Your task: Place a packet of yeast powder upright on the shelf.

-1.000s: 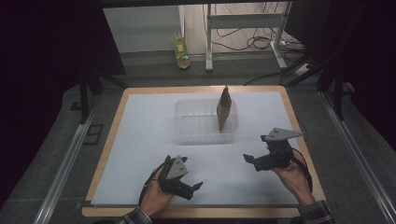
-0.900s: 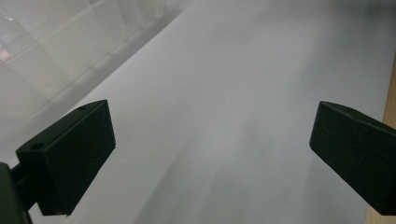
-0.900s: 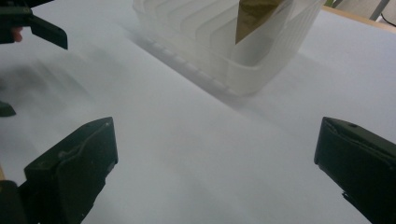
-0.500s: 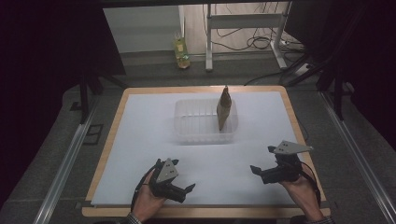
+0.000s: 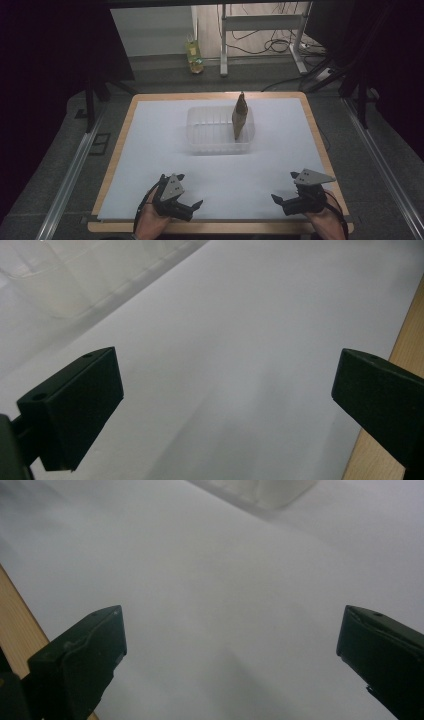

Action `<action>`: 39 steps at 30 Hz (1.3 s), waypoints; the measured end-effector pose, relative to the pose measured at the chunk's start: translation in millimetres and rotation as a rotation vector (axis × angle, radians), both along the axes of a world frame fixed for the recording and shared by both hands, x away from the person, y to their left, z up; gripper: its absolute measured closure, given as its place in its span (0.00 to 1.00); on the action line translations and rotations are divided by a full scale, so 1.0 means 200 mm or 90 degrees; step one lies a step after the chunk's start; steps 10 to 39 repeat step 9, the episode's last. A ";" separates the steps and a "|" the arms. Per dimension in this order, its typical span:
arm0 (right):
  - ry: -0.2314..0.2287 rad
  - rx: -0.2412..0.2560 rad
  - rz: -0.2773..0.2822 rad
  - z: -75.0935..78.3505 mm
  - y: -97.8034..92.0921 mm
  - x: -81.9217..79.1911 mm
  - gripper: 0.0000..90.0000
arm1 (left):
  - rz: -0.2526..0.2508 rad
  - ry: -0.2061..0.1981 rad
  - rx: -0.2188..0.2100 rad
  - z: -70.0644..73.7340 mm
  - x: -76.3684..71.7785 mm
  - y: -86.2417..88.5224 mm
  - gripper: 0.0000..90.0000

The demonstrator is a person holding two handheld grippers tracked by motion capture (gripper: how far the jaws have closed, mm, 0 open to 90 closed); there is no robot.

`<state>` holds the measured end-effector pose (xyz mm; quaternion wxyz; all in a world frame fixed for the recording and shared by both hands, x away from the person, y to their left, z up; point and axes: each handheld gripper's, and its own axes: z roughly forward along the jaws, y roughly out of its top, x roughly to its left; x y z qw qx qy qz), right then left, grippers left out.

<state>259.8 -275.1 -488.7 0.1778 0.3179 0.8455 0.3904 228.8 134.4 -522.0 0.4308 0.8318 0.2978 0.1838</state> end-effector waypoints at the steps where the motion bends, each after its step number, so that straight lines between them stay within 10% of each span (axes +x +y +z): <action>1: 0.001 -0.007 0.000 -0.01 0.00 -0.01 0.00 | 0.000 0.000 0.002 0.00 0.00 0.00 0.00; 39: 0.011 -0.032 0.009 -0.05 -0.01 -0.02 0.00 | -0.014 -0.003 0.006 -0.01 0.01 -0.02 0.00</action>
